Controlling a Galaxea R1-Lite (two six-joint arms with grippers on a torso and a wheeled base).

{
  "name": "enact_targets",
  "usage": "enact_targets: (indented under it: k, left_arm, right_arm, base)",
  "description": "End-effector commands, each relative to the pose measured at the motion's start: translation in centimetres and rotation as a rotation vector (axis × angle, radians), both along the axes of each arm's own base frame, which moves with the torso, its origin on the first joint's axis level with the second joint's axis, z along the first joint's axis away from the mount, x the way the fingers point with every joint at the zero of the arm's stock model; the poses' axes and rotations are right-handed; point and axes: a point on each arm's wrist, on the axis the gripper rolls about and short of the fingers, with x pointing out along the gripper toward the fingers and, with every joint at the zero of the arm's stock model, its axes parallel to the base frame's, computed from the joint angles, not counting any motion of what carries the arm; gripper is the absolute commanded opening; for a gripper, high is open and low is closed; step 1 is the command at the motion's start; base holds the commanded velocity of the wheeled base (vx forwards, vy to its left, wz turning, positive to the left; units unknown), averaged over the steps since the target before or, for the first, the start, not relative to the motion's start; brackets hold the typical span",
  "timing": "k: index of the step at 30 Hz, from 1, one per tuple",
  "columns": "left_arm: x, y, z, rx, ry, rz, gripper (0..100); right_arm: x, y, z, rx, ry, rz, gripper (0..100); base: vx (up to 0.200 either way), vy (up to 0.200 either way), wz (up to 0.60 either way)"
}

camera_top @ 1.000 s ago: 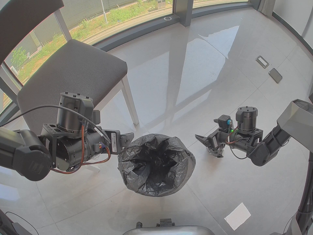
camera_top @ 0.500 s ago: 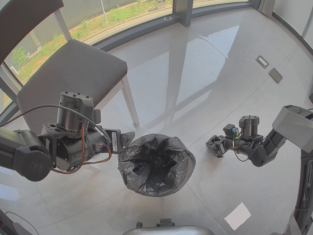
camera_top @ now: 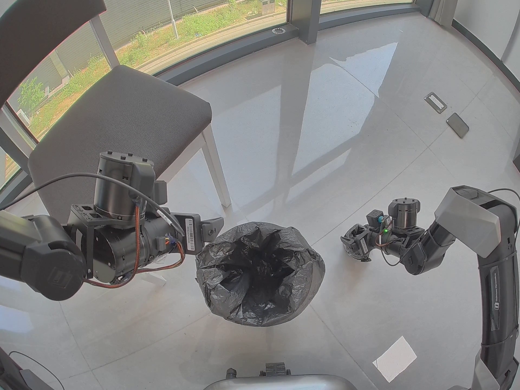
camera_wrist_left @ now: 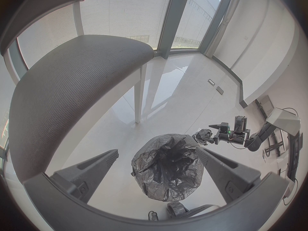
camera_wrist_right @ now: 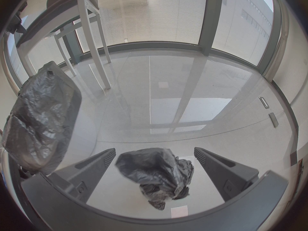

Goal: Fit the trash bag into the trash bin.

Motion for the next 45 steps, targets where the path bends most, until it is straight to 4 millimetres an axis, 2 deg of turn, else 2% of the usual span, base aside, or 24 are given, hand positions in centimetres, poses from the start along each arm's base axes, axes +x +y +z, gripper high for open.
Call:
enact_targets:
  k: [1,5,10,11,25,27,32,34,36,37,38,39,42,43,44,45]
  left_arm:
    - [0.0,0.1,0.2,-0.005,-0.007,0.004,100]
    - [0.0,0.0,0.2,-0.006,-0.01,0.004,100]
    - [0.1,0.0,0.2,-0.01,-0.016,0.004,100]
    - [0.1,0.0,0.2,-0.01,-0.016,0.004,100]
    - [0.0,0.1,0.0,-0.019,-0.007,0.01,100]
    - [0.0,0.1,0.0,-0.019,-0.007,0.01,100]
    - [-0.1,0.1,-0.3,-0.012,0.003,0.011,100]
    - [-0.3,0.2,-0.9,0.001,0.018,0.009,100]
    - [-0.4,0.3,-1.0,0.004,0.022,0.009,100]
    - [-0.5,0.3,-1.3,0.012,0.031,0.008,100]
    - [-0.5,0.3,-1.3,0.012,0.031,0.008,100]
    - [-0.5,0.4,-1.4,0.012,0.032,0.008,100]
    - [-0.5,0.3,-1.4,0.015,0.033,0.008,100]
    - [-0.5,0.3,-1.4,0.015,0.033,0.008,100]
    - [-0.5,0.4,-1.4,0.014,0.032,0.008,100]
    - [-0.6,0.4,-1.4,0.014,0.032,0.008,100]
  right_arm:
    - [1.4,-0.9,-2.9,-0.003,0.02,-0.024,100]
    - [1.9,-1.9,-4.5,-0.013,0.028,-0.041,100]
    - [2.0,-2.3,-4.7,-0.011,0.028,-0.045,100]
    - [2.1,-2.3,-4.9,-0.012,0.03,-0.045,0]
    - [1.7,-2.4,-4.6,-0.015,0.019,-0.044,0]
    - [1.4,-2.5,-3.2,-0.013,-0.021,-0.046,0]
    - [-0.6,-2.9,0.8,-0.031,-0.087,-0.038,0]
    - [-2.0,-3.0,3.9,-0.034,-0.138,-0.034,0]
    - [-2.6,-2.9,5.4,-0.035,-0.169,-0.029,0]
    - [-3.6,-2.8,8.0,-0.036,-0.222,-0.018,0]
    - [-3.6,-2.8,8.0,-0.036,-0.222,-0.018,0]
    - [-4.3,-2.7,9.9,-0.034,-0.266,-0.007,0]
    - [-6.7,-1.4,14.4,0.005,-0.367,0.083,0]
    - [-6.8,-1.4,14.6,0.006,-0.371,0.086,0]
    - [-8.2,-0.5,16.4,0.026,-0.408,0.129,0]
    - [-9.0,0.1,17.2,0.034,-0.422,0.147,0]
  base:
    - [0.0,0.0,0.0]
    - [0.0,0.0,0.0]
    - [0.0,0.0,0.0]
    - [0.0,0.0,0.0]
    - [0.0,0.0,0.0]
    - [0.0,0.0,0.0]
    - [0.0,0.0,0.0]
    - [0.0,0.0,0.0]
    - [0.0,0.0,0.0]
    - [0.0,0.0,0.0]
    - [0.0,0.0,0.0]
    - [0.0,0.0,0.0]
    - [0.0,0.0,0.0]
    - [0.0,0.0,0.0]
    - [0.0,0.0,0.0]
    - [0.0,0.0,0.0]
